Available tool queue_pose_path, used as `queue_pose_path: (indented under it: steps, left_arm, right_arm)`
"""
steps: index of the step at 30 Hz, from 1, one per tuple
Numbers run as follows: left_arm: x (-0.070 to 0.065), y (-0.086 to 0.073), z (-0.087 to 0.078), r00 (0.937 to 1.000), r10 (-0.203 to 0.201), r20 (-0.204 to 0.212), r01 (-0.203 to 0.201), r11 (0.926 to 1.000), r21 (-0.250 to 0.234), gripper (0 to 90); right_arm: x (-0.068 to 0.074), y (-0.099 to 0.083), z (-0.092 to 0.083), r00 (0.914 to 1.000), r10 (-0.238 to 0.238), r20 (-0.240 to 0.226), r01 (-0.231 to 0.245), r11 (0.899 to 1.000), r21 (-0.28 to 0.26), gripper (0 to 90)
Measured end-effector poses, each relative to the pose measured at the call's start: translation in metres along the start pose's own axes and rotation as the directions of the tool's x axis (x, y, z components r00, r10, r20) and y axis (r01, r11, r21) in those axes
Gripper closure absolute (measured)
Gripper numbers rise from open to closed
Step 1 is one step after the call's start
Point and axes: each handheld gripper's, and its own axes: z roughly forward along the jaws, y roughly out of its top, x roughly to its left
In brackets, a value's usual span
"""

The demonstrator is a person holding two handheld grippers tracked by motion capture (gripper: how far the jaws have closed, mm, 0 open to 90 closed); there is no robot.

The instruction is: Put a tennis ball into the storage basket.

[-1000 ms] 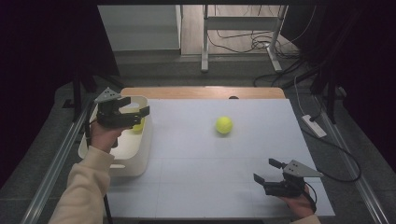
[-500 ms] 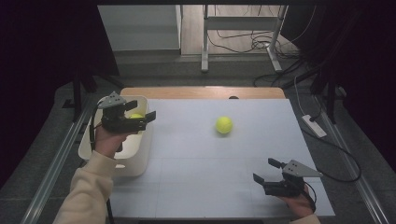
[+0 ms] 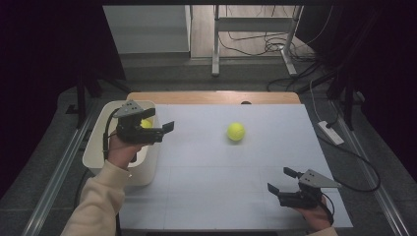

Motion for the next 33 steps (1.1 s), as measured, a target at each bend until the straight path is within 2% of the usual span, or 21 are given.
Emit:
queue_pose_path:
  steps: [17,33]
  left_arm:
    - [-0.023,0.005,0.021,0.9968,0.032,0.073,-0.033,0.9993,0.016,13.6]
    - [-0.040,0.007,0.035,0.9911,0.058,0.120,-0.061,0.9978,0.025,13.3]
  right_arm:
    - [0.000,0.001,0.002,0.9999,-0.004,-0.010,0.004,1.000,-0.001,13.2]
    - [0.000,0.001,0.002,0.9999,-0.004,-0.012,0.004,1.000,-0.005,13.2]
